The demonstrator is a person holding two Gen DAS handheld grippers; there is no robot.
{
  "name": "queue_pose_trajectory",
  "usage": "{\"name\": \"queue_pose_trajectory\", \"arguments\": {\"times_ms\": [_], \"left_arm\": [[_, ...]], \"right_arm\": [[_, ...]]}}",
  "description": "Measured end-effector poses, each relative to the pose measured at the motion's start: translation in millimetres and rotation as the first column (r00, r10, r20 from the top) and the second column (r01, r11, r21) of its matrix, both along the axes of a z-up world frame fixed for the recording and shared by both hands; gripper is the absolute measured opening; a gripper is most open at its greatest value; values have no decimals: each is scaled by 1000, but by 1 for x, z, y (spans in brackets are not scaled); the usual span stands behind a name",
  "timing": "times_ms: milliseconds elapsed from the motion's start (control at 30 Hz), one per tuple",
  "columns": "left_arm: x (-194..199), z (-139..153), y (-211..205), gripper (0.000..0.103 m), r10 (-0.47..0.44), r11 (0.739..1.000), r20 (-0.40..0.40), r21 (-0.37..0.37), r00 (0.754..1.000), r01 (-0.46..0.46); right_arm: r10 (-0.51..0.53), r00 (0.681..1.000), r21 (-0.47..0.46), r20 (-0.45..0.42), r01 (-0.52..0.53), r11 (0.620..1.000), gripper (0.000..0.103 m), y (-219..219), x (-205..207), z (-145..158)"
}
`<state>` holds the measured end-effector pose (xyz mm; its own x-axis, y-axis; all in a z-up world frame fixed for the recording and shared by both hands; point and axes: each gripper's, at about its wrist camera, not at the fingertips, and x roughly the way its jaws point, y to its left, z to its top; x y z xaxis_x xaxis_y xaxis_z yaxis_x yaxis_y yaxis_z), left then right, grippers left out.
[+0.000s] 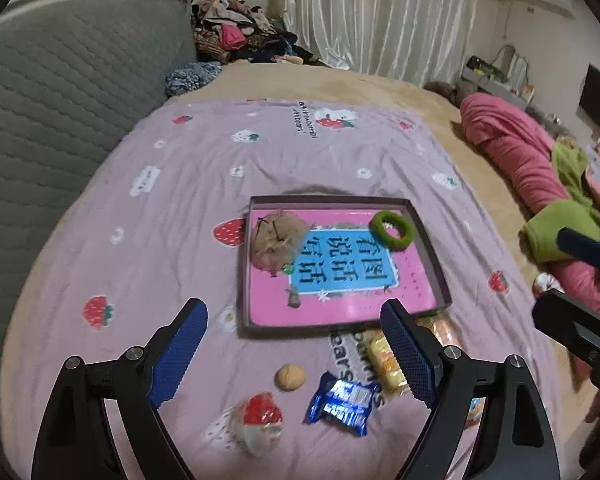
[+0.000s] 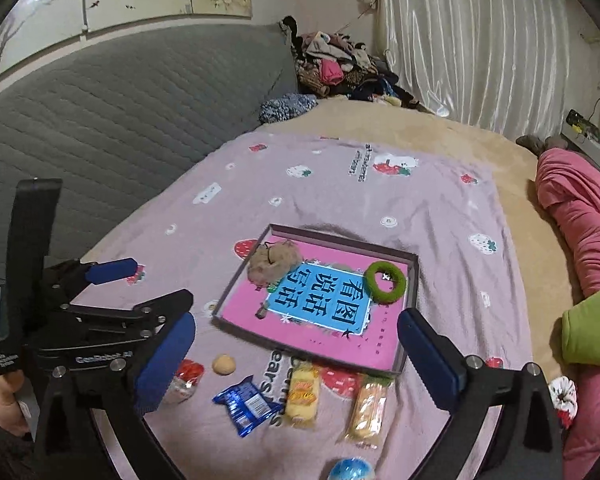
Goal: Organize objects
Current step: 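Pull both open tools back from the tray toward the remaining packages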
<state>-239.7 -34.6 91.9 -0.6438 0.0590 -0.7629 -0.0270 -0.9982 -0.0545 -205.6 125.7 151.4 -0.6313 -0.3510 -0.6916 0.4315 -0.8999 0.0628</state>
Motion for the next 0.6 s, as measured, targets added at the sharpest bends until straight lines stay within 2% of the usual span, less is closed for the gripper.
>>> {"name": "queue_pose_trajectory", "arguments": {"times_ms": [67, 200, 367, 467, 600], "left_arm": [[8, 4, 2, 89, -4, 1000, -13, -27, 1000, 4], [25, 14, -1, 89, -16, 1000, -18, -4, 1000, 16], [44, 24, 5, 89, -7, 1000, -42, -4, 999, 7], [55, 26, 11, 89, -23, 1000, -20, 11, 1000, 23], [73, 33, 13, 89, 4, 1000, -33, 18, 999, -3]], "right_arm": [[-7, 1000, 8, -19, 7, 1000, 102, -1, 13, 5], [-22, 1000, 22, -20, 22, 1000, 102, -2, 33, 17], [-24, 999, -74, -43, 21, 997, 102, 7, 60, 34], [1, 999, -128, -44, -7, 992, 102, 13, 69, 40], [38, 997, -99, -64, -44, 994, 102, 17, 82, 43]]}}
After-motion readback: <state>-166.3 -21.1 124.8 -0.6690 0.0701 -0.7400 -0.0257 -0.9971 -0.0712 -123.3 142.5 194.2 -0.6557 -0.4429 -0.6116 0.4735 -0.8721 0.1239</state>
